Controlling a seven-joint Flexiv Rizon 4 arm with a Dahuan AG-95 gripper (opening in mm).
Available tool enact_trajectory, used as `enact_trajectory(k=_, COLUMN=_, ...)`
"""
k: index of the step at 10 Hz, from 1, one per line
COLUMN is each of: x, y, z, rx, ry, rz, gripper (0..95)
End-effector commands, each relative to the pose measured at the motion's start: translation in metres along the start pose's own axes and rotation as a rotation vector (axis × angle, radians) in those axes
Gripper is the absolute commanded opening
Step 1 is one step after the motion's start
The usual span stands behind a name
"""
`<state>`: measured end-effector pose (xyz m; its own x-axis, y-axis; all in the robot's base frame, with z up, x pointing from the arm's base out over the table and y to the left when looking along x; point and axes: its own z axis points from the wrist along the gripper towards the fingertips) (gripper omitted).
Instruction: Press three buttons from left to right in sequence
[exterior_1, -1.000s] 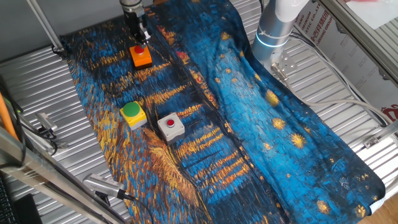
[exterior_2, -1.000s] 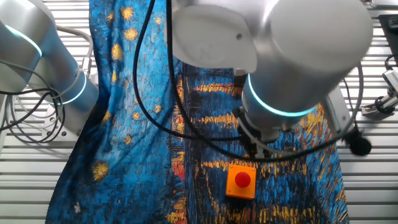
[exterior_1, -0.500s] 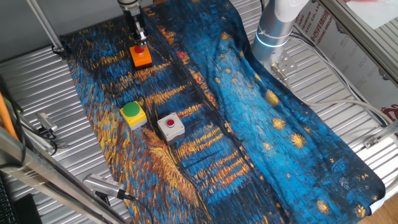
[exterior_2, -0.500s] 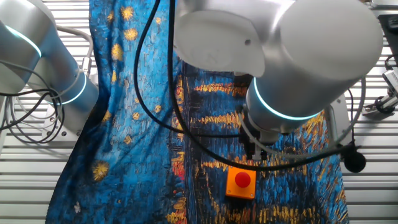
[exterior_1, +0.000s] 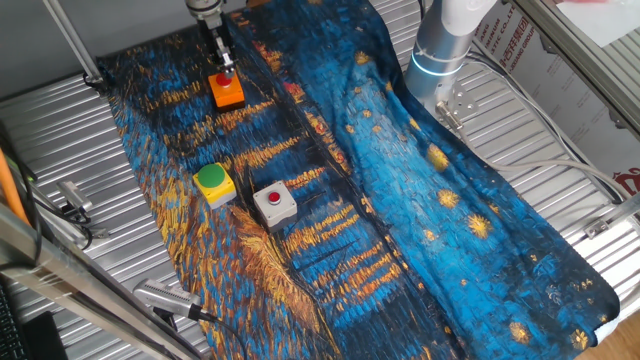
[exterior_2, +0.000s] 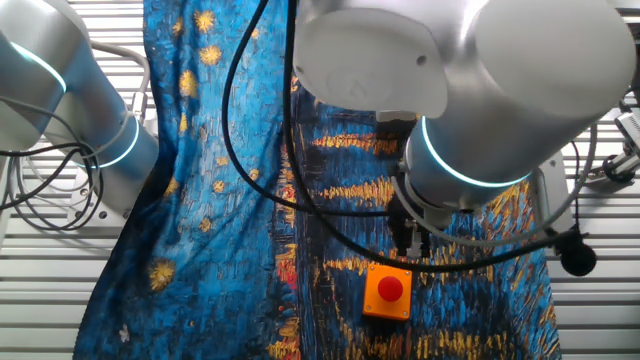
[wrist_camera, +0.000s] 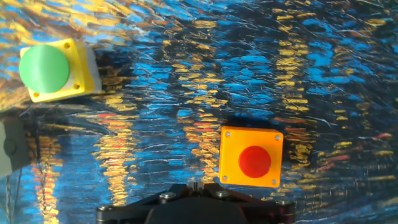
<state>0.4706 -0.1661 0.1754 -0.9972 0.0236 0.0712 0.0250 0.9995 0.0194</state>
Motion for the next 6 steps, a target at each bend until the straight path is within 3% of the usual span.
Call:
enact_trajectory(k=1, x=0.001, y=-0.005, z=0.001, rx=0.005, ry=0.000, rz=-0.015, gripper=0.0)
enact_trajectory(k=3, x=0.003, y=-0.030, z=0.009, rx=0.002, ry=0.002, rz=-0.067, gripper=0.0)
enact_trajectory(k=6, x=0.003, y=-0.048, z=0.019, rx=0.004, ry=0.003, rz=-0.096, gripper=0.0)
